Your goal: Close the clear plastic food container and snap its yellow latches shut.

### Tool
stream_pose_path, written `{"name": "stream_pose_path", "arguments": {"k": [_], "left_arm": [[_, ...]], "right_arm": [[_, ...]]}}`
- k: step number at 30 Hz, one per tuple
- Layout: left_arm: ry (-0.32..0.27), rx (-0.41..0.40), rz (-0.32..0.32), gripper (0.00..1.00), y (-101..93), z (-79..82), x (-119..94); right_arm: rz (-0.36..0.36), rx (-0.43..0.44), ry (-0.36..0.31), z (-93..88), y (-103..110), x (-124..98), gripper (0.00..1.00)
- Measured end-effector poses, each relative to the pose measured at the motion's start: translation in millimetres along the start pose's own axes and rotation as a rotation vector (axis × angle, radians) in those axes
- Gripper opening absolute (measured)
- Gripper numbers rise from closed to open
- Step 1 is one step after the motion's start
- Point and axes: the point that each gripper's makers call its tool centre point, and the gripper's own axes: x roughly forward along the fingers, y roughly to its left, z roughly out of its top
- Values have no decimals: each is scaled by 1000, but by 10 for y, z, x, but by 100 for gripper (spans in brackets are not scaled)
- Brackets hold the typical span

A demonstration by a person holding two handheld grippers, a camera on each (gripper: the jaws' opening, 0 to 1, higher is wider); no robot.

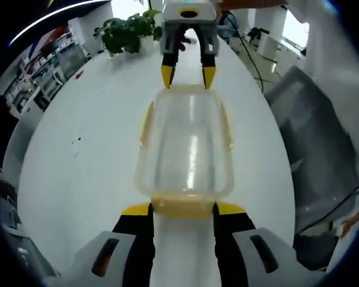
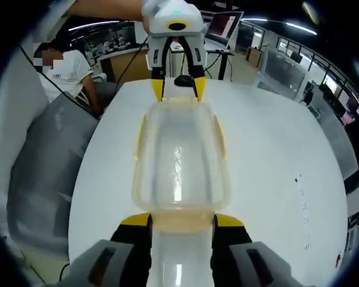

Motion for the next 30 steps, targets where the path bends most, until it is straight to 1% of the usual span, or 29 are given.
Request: {"name": "stream_pose_path", "arguments": {"k": [2,5,7,13,16,19,24,26,30], "left_arm": [[4,5,1,37,2,55,29],[5,12,2,37,16,197,83],[4,18,3,37,19,288,121],[10,33,1,37,39,541,312],[15,48,-2,37,21,668,394],[15,51,1,37,54,793,482],[16,58,2,37,79,937,611],[15,60,1,37,87,1018,676],[17,66,-6,37,85,1101,772]], "right_arm": [[-3,3,-2,-71,6,-56,36],[-8,11,-3,-186,2,-124,36],[-14,14,3,-294,-3,-186,36],[-26,26,5,-535,-27,-334,36],[-22,19,24,-674,-20,-381,36],[-29,23,31,-817,-43,-448,36],[-36,30,30,-980,-54,-543,36],[-39,32,33,-1072,-68,-583,36],[-37,30,42,-1185,-73,-620,37]]}}
